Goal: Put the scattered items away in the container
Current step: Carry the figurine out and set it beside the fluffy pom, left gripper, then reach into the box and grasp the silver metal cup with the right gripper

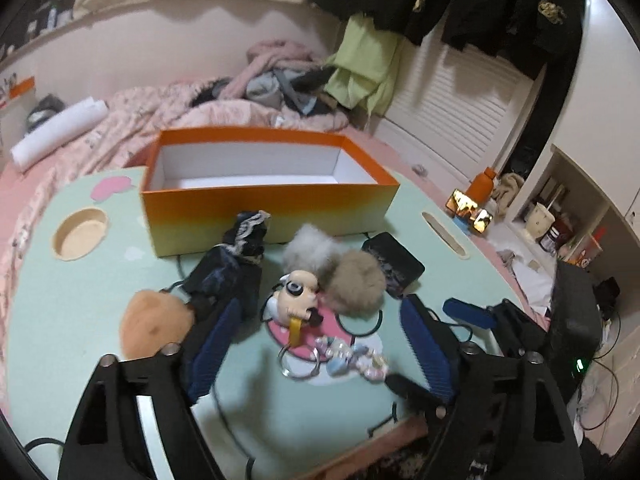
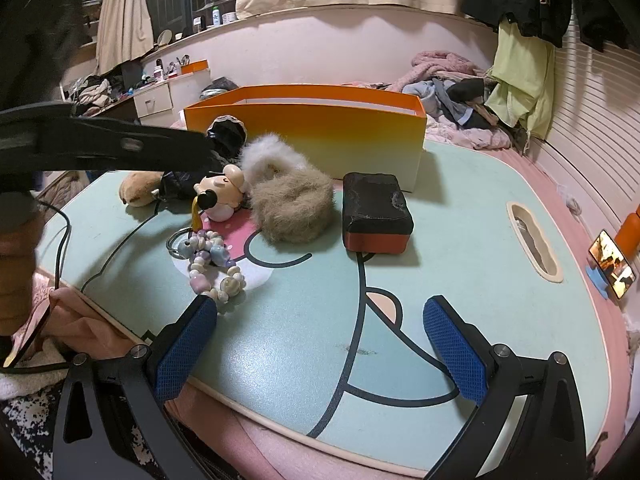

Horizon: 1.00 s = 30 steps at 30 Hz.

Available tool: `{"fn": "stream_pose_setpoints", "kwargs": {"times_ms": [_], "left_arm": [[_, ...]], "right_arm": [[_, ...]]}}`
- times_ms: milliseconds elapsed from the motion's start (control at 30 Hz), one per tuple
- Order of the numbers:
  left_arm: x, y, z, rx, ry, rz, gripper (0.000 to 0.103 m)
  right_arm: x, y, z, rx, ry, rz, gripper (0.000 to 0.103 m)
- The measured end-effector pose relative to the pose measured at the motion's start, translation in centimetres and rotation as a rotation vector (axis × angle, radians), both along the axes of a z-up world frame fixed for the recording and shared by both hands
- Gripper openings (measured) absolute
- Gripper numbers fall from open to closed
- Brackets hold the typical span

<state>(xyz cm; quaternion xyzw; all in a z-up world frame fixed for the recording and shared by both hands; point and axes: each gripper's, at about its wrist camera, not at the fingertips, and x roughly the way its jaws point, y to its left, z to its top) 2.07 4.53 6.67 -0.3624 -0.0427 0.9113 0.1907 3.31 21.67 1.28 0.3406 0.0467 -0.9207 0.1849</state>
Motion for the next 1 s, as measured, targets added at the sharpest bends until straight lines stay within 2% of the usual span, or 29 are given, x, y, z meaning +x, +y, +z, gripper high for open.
{"fn": "stream_pose_setpoints", "kwargs": {"times_ms": [167,300,467,533,567,1000], "left_arm": [[3.3,-0.6,-1.0,-0.122,0.081,0.068,0.094],[3.8,-1.3,-2.7,-0.188,0.059,0.12,0.094],[3.0,-1.9,-3.8,-0.211,0.006,0.13,0.094],[2.3,-1.4,-5.0,-0.266,-0.047,0.125,0.095],[2.3,-1.1,-5.1,-0.291,-0.031,0.129,0.101],[2.0,-1.9,-5.4,-0.269,-0.022,0.121,0.103]], "right_arm": [[0.0,0.0,0.0,0.0,0.0,0.0,0.103],[0.0,0.0,0.0,0.001,-0.001,-0.001,0.103],[0.0,0.0,0.0,0.0,-0.001,0.0,0.103],[0.0,0.0,0.0,0.0,-0.001,0.0,0.103],[0.0,0.0,0.0,0.0,-0.001,0.0,0.103],[0.0,0.2,-0.1,0.002,-0.002,-0.001,0.103]]}}
